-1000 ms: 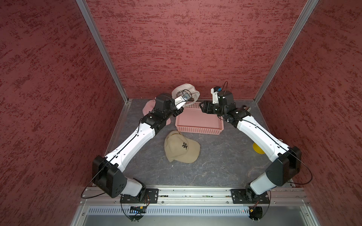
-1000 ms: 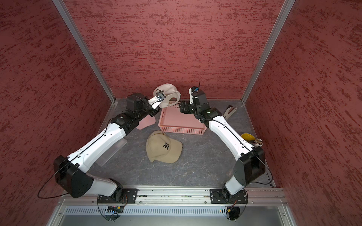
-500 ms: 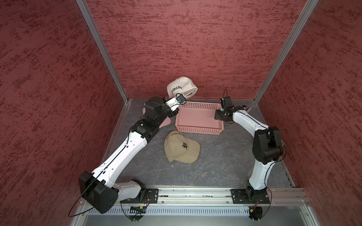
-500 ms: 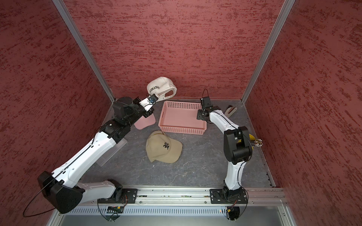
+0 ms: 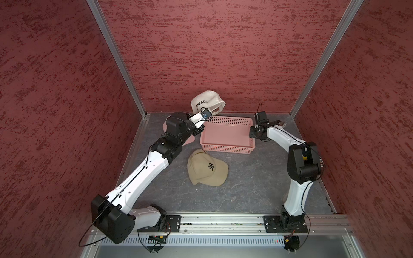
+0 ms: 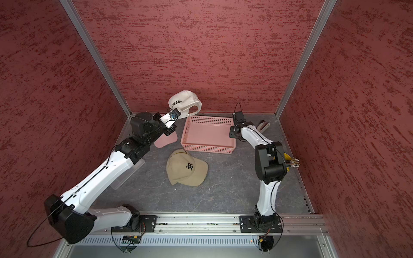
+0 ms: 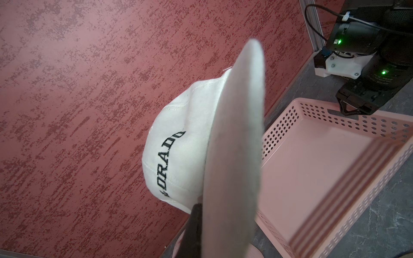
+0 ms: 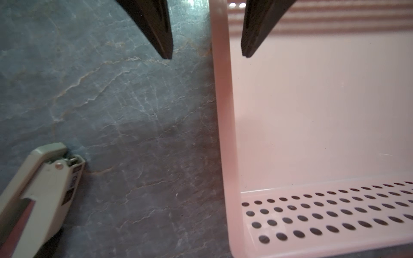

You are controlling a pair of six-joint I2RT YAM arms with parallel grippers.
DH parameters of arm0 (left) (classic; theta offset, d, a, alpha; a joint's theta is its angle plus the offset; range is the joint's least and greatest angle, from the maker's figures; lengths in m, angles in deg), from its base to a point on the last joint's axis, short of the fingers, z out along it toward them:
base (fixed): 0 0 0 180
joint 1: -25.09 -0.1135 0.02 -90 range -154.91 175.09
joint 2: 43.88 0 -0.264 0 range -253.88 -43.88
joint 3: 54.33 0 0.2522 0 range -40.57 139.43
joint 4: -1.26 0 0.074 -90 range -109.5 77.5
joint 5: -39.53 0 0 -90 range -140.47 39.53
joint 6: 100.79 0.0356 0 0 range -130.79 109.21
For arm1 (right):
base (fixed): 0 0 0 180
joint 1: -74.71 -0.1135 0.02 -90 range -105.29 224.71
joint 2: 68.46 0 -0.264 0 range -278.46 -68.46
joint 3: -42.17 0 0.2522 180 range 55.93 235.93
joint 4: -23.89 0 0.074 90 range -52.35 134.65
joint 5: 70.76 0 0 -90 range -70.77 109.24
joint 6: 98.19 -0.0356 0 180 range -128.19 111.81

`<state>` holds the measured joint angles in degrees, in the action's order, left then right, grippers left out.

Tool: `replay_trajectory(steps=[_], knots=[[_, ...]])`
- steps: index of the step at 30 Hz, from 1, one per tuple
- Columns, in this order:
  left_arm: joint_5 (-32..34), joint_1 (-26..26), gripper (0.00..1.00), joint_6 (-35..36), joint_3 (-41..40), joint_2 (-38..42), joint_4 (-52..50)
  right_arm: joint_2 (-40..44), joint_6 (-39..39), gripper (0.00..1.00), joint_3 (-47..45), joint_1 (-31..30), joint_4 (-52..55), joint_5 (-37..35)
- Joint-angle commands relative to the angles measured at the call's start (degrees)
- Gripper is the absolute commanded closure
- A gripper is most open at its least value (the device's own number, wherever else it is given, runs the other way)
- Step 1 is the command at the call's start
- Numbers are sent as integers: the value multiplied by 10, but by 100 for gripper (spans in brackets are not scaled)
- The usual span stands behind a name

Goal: Turn the baseball cap inside out
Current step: Move the basket to the center of the board.

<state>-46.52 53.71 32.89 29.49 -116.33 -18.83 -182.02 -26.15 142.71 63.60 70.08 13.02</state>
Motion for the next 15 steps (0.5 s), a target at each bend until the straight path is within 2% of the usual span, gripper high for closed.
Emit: replay_trajectory(steps=[1, 5, 10, 15], knots=[[-10, 1, 100, -8, 6, -7, 19, -21, -2, 50, -2, 0, -22, 13], [-28, 1, 100, -3, 6, -9, 18, -54, -33, 55, 30, 0, -24, 25], [-29, 0, 100, 0, 8, -7, 18, -106, -82, 74, 88, -3, -34, 44], [-31, -3, 100, -1, 7, -10, 18, -147, -123, 80, 151, -5, -44, 41]])
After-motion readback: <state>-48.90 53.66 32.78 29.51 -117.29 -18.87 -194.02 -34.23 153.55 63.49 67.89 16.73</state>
